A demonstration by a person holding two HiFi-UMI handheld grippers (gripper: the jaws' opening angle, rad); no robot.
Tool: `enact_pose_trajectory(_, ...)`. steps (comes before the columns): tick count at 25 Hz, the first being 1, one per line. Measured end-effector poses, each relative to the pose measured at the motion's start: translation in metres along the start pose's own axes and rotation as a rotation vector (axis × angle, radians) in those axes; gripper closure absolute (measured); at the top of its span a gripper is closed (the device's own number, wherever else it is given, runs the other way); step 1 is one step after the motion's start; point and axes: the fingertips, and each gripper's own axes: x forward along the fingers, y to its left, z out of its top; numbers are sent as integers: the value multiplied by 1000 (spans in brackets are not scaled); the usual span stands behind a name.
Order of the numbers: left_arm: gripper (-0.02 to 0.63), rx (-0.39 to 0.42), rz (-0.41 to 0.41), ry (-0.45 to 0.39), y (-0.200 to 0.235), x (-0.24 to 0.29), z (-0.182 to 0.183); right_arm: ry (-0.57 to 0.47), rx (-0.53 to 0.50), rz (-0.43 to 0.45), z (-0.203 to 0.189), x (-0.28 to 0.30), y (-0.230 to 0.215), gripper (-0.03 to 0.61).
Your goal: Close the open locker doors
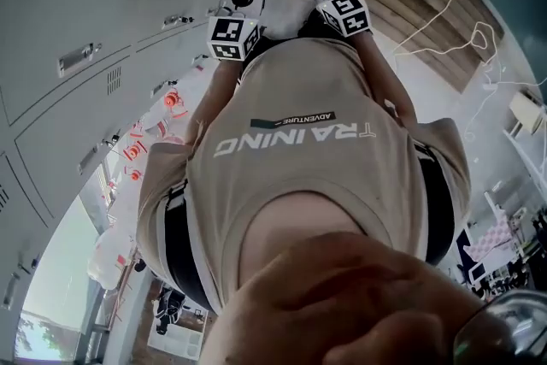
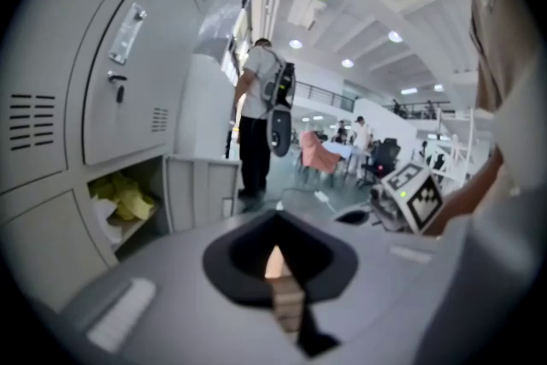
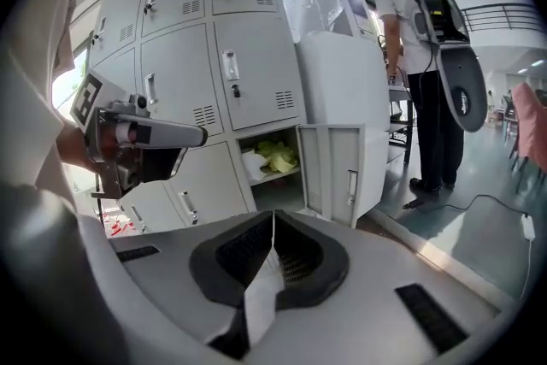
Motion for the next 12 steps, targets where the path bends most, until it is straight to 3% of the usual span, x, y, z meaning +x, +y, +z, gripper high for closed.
enact_pose_trajectory(5, 614, -20, 38, 14, -15, 35, 10, -7, 31, -27, -6, -20, -50, 563)
enact_pose_trajectory(12, 614, -5, -7, 70, -18, 62, 0, -2, 68, -60, -14, -17, -84, 563)
